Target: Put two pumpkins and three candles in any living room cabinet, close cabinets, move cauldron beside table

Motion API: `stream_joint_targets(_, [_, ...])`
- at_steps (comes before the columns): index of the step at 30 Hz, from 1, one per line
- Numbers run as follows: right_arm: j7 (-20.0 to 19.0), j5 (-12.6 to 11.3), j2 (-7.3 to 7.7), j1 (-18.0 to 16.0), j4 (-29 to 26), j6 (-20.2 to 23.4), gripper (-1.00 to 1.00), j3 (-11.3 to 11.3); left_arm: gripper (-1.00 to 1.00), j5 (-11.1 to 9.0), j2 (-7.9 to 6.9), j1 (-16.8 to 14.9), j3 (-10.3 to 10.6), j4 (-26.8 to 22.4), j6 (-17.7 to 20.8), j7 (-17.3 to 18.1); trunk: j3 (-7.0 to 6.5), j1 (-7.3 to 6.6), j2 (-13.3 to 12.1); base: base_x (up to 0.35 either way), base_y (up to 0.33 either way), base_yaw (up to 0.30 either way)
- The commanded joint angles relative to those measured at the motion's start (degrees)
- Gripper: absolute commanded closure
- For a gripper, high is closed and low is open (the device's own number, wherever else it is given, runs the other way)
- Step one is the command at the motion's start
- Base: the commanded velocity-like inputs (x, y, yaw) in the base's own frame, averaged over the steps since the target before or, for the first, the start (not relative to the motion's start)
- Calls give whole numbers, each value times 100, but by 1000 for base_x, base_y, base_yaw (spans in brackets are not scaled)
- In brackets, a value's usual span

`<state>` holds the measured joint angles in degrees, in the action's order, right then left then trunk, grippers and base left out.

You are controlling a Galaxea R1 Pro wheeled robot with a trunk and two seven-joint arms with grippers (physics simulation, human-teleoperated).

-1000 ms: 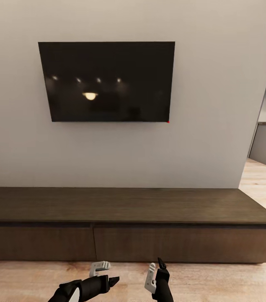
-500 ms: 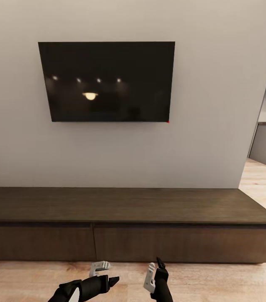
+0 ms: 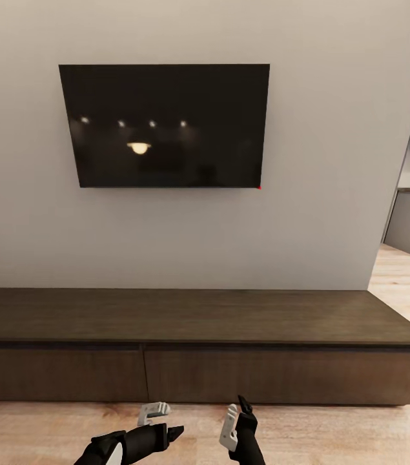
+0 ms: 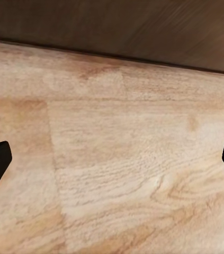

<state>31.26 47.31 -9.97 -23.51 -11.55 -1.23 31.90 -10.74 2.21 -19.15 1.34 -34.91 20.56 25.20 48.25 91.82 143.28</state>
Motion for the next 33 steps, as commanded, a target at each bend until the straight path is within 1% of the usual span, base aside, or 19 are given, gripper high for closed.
stream_joint_targets(1, [21, 38, -3, -4, 11, -12, -100, -18, -100, -60, -2, -1, 7, -7, 53, -6, 6, -1, 3, 0, 0, 0])
stream_joint_targets(18, [45, 38, -3, -4, -4, -30, -100, -17, -100, -60, -2, -1, 7, -7, 53, -6, 4, -1, 3, 0, 0, 0])
stream_joint_targets(33, [29, 38, -3, -4, -12, -14, -100, 5, -100, -60, -3, -1, 7, -7, 53, -6, -107, -1, 3, 0, 0, 0])
